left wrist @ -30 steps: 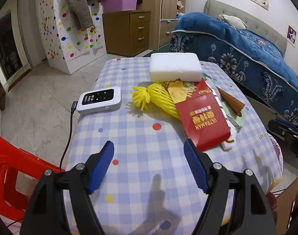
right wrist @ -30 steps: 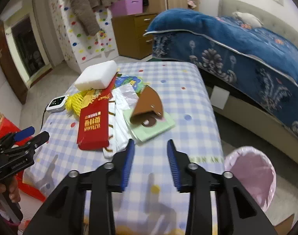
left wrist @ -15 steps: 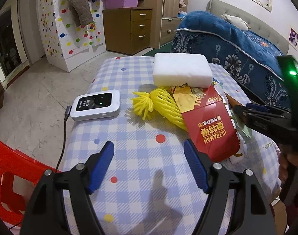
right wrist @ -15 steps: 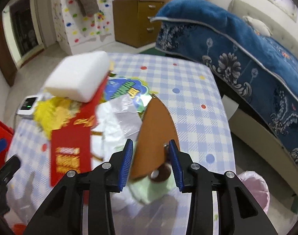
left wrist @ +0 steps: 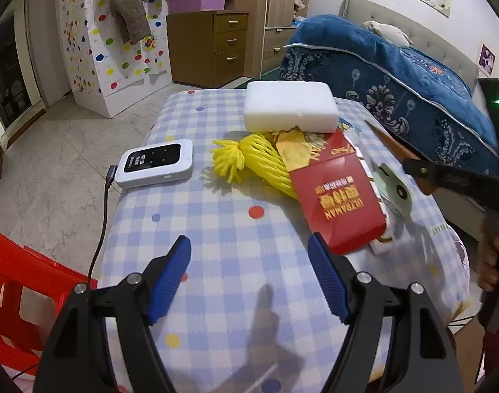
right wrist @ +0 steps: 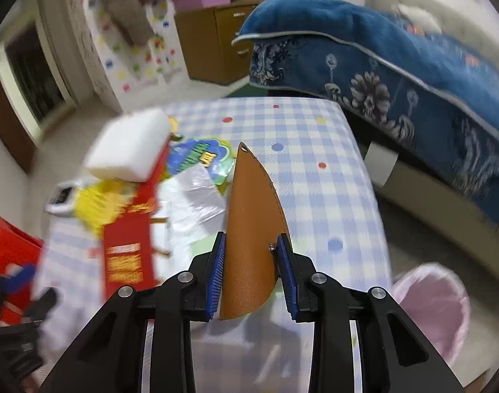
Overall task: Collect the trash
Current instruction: 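Return both grippers to the table and grasp the brown leather piece with the right gripper, then grasp the green cloth with the left gripper while the right gripper holds the leather piece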
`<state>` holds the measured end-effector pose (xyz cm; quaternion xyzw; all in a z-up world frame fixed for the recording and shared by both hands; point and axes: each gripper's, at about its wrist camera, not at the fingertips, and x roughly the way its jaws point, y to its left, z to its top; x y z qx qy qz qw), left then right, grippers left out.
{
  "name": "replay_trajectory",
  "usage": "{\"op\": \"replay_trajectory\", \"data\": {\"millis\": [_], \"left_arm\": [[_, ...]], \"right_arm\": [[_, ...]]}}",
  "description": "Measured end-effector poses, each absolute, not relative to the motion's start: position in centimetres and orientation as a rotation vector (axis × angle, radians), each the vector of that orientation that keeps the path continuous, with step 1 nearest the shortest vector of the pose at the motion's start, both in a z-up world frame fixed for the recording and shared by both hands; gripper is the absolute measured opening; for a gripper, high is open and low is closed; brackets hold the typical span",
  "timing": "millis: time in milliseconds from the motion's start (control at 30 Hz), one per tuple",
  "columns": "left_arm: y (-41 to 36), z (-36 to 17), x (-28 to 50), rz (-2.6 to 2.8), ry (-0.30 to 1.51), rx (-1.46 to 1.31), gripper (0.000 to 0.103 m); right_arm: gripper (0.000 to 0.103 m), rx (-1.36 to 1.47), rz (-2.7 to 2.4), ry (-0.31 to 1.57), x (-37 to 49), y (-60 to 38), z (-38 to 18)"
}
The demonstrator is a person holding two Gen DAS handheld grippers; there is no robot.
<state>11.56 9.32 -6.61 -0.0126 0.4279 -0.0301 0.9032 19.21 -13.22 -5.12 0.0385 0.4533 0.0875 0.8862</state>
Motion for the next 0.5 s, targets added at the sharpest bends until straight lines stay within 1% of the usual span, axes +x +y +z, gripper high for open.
{"op": "replay_trajectory", "data": {"millis": [167,500], "left_arm": [[8.2,-6.0,10.3,-0.085,0.877,-0.016,0.072],[3.0,-5.1,9.1,-0.201,0.851,0.061,0.072]], "right_arm": [[0.032,0.185,0.224,0.914,14.5,-15.6,-3.3],[0.032,0.24,0.152,0.886,7.6,-20.2,-3.7]]}}
